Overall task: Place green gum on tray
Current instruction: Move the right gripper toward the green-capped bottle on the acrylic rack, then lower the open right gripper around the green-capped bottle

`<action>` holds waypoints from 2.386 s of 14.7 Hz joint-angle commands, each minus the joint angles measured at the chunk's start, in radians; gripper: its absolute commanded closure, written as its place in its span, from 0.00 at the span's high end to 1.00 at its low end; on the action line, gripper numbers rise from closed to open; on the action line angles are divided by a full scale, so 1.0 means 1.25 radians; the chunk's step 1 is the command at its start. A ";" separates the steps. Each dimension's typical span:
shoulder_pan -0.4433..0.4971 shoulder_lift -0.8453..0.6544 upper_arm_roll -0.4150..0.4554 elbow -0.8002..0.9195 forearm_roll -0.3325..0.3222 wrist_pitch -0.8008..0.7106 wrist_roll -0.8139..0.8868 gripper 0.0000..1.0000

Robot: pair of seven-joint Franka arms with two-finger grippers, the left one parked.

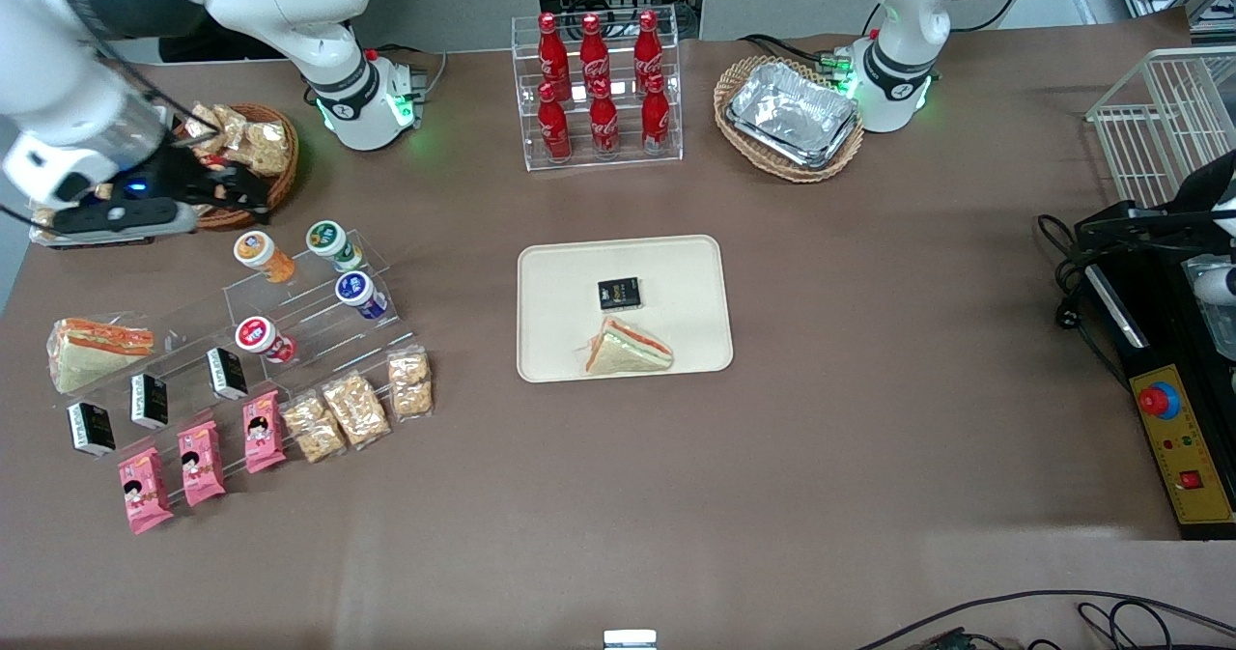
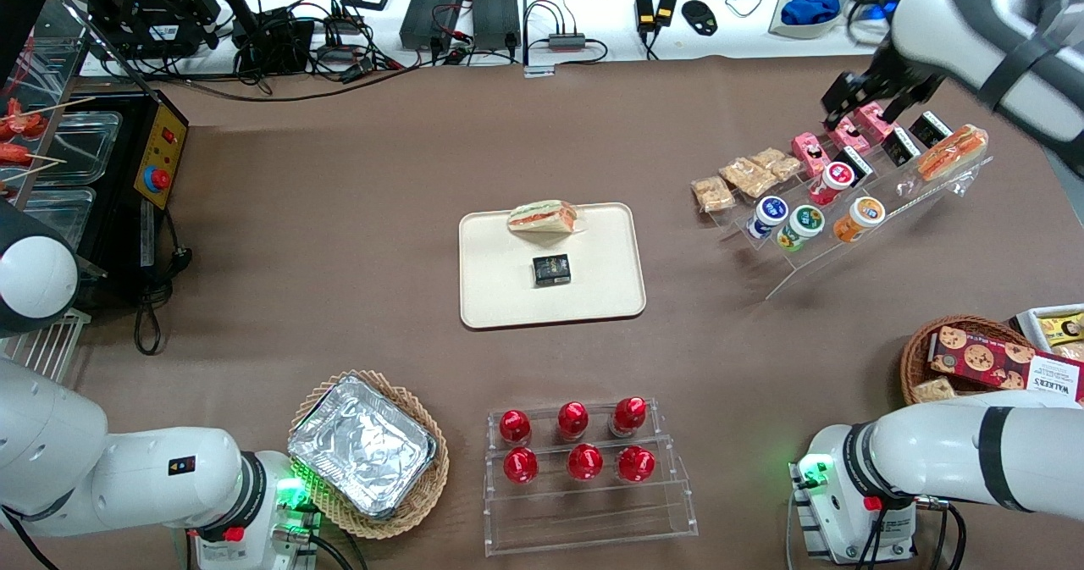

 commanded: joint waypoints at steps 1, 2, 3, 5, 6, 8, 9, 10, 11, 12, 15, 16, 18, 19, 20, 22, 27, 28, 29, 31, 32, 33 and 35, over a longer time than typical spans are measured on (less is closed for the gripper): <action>0.006 -0.073 0.006 -0.174 0.013 0.141 0.023 1.00; 0.006 -0.073 0.006 -0.193 0.013 0.162 0.023 1.00; 0.006 -0.073 0.007 -0.214 0.013 0.188 0.023 1.00; 0.006 -0.077 0.007 -0.263 0.013 0.239 0.025 1.00; 0.006 -0.077 0.006 -0.282 0.013 0.264 0.025 1.00; 0.006 -0.076 0.007 -0.319 0.013 0.309 0.038 1.00; 0.006 -0.076 0.007 -0.338 0.013 0.330 0.047 1.00; 0.007 -0.077 0.007 -0.350 0.012 0.343 0.051 1.00; 0.007 -0.076 0.007 -0.355 0.012 0.346 0.051 1.00; 0.007 -0.076 0.007 -0.362 0.012 0.350 0.051 1.00; 0.011 -0.078 0.008 -0.382 0.013 0.364 0.066 1.00; 0.019 -0.082 0.008 -0.392 0.013 0.371 0.071 1.00; 0.024 -0.090 0.008 -0.416 0.012 0.392 0.087 1.00; 0.030 -0.094 0.008 -0.426 0.012 0.400 0.092 1.00; 0.030 -0.095 0.008 -0.432 0.012 0.405 0.094 1.00; 0.030 -0.099 0.008 -0.438 0.012 0.405 0.094 1.00; 0.030 -0.101 0.008 -0.465 0.012 0.440 0.094 1.00; 0.032 -0.100 0.008 -0.465 0.012 0.441 0.094 1.00; 0.030 -0.100 0.008 -0.465 0.012 0.441 0.094 0.98; 0.030 -0.099 0.008 -0.465 0.012 0.441 0.094 0.82; 0.030 -0.098 0.008 -0.465 0.012 0.440 0.094 0.71; 0.030 -0.096 0.008 -0.464 0.012 0.441 0.094 0.60; 0.030 -0.094 0.008 -0.463 0.012 0.440 0.094 0.48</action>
